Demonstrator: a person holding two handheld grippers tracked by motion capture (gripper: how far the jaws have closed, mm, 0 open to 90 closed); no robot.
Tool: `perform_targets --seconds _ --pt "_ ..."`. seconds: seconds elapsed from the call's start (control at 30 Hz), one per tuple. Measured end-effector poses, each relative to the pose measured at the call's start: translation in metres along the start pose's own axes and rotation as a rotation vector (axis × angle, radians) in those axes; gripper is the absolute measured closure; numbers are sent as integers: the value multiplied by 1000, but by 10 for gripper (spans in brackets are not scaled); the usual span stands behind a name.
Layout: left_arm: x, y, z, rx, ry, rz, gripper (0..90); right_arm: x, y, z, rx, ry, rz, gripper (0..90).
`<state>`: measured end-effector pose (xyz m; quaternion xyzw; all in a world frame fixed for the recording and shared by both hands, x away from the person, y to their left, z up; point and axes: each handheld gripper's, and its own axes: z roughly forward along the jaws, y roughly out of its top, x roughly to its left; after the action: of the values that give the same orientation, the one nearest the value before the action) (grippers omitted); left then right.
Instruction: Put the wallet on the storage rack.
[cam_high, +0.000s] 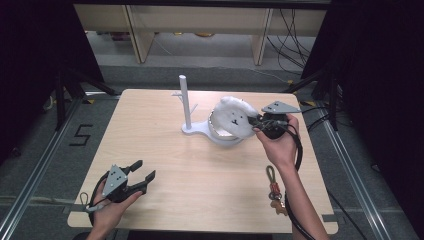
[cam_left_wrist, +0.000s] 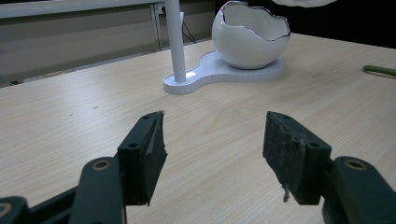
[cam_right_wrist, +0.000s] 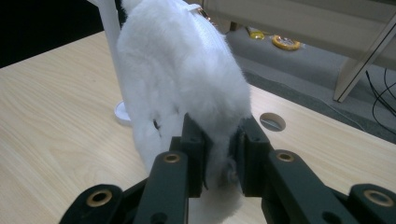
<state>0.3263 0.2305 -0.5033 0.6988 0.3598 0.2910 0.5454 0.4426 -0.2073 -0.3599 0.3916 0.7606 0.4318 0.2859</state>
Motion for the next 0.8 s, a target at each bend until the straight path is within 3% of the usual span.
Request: perform_targets --seconds 0.33,0.37,0.47,0.5,0.63,0.8 --pt "0 0 0 1 1 -3 379 -4 -3 11 37 -3 3 765" --pt "0 0 0 0 3 -3 379 -1 -4 11 41 -5 49 765" --pt "0 -1 0 1 2 -3 378 -2 -4 11 35 -3 34 765" --pt "0 -1 0 2 2 -2 378 -1 -3 11 51 -9 63 765" --pt "-1 -1 0 3 0 -3 377 -3 -3 14 51 -4 29 765" --pt "0 -1 0 3 1 -3 377 0 -2 17 81 1 44 765"
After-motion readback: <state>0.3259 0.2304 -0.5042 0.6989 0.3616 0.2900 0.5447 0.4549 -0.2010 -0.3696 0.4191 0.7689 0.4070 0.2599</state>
